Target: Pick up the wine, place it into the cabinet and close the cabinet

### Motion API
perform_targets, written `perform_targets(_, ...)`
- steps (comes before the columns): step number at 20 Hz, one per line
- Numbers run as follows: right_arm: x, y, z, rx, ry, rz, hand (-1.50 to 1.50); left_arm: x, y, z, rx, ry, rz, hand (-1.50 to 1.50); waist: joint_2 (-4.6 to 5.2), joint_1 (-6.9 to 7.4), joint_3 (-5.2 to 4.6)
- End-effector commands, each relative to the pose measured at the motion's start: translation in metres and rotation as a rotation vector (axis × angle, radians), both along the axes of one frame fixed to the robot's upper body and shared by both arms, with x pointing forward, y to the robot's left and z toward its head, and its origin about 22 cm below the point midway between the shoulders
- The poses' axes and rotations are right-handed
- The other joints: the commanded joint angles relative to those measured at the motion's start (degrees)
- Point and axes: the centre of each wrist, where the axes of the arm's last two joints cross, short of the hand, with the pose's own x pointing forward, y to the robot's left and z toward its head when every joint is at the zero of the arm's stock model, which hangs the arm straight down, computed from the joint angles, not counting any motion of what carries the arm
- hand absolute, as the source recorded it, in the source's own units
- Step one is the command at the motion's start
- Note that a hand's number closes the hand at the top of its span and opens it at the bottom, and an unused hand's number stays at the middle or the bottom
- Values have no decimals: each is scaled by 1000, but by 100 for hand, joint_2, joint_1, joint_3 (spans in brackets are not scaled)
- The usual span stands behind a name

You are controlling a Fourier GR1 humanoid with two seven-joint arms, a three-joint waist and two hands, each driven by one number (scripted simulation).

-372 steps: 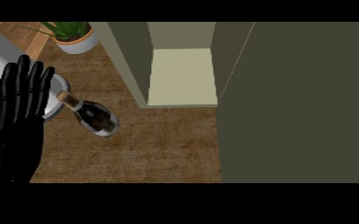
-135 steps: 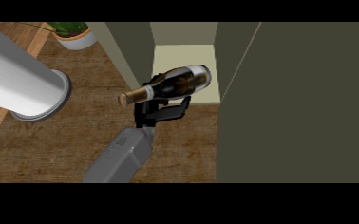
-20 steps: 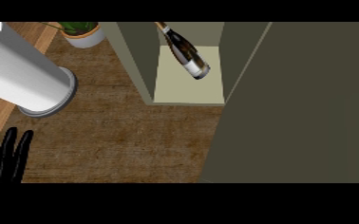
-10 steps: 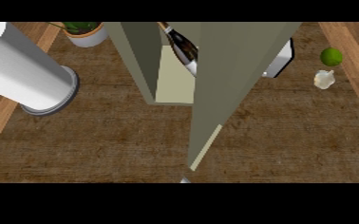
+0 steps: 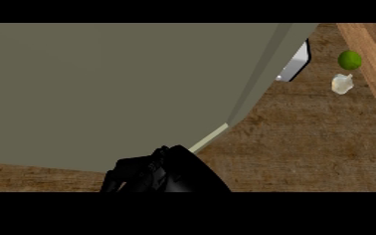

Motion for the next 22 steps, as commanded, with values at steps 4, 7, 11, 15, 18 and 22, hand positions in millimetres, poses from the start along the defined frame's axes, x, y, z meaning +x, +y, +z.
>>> perform_targets(4,71,22,27,-5,-10,-95,150,-7,16,0,-4,14,-6,-150,28,3,3)
perform_targets(7,86,28,31,-23,-32,-125,150,-12,5,25,5,22,-33,-150,13,8,11)
perform_targets(11,124,24,16,-38,-52,-164,150,-1,17,16,2,46,-67,-150,39,-56,7)
perform_targets(15,154,7,14,-64,-66,-211,150,6,2,5,-14,70,-87,-150,42,-122,7)
perform_targets(18,169,-1,23,-42,-40,-201,150,23,-19,13,-16,67,-76,-150,53,-207,10)
perform_targets(22,186,-19,3,-63,-83,-219,150,35,-27,2,-10,76,-100,-150,53,-217,9)
